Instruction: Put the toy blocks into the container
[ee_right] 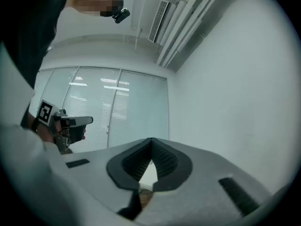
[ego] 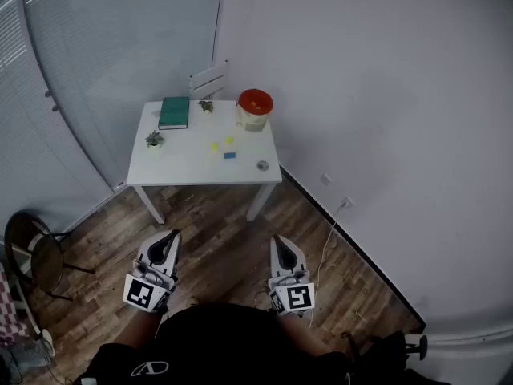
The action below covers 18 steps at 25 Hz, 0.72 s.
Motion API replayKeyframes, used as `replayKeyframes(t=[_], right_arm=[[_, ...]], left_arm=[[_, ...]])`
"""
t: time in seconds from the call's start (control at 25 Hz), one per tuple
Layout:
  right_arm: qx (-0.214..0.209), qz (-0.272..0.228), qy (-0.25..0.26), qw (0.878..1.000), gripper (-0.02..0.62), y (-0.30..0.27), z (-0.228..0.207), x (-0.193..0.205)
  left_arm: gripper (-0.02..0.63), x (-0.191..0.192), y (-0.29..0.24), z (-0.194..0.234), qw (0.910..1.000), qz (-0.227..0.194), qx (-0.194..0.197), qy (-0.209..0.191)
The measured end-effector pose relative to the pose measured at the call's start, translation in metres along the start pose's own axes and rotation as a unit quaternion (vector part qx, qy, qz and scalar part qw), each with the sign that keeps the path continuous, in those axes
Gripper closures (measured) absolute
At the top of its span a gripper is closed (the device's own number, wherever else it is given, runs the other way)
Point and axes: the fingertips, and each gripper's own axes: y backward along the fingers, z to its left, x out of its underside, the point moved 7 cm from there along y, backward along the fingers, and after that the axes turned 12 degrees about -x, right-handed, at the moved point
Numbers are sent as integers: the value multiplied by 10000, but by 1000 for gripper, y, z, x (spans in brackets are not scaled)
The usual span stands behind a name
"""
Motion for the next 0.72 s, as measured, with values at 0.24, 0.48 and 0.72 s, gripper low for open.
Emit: replayKeyframes(t=[0.24, 0.48, 0.72], right_arm=[[-104, 63, 8, 9999, 592, 2, 1, 3], [-224, -250, -293, 9990, 589, 4, 0, -1], [-203, -405, -235, 9987, 589, 7, -5, -4]], left_arm=[[600, -11, -4, -6, 9992, -390, -59, -11], [600, -8, 0, -7, 9997, -251, -19, -7], [600, 2, 3, -10, 10000, 58, -77, -26]])
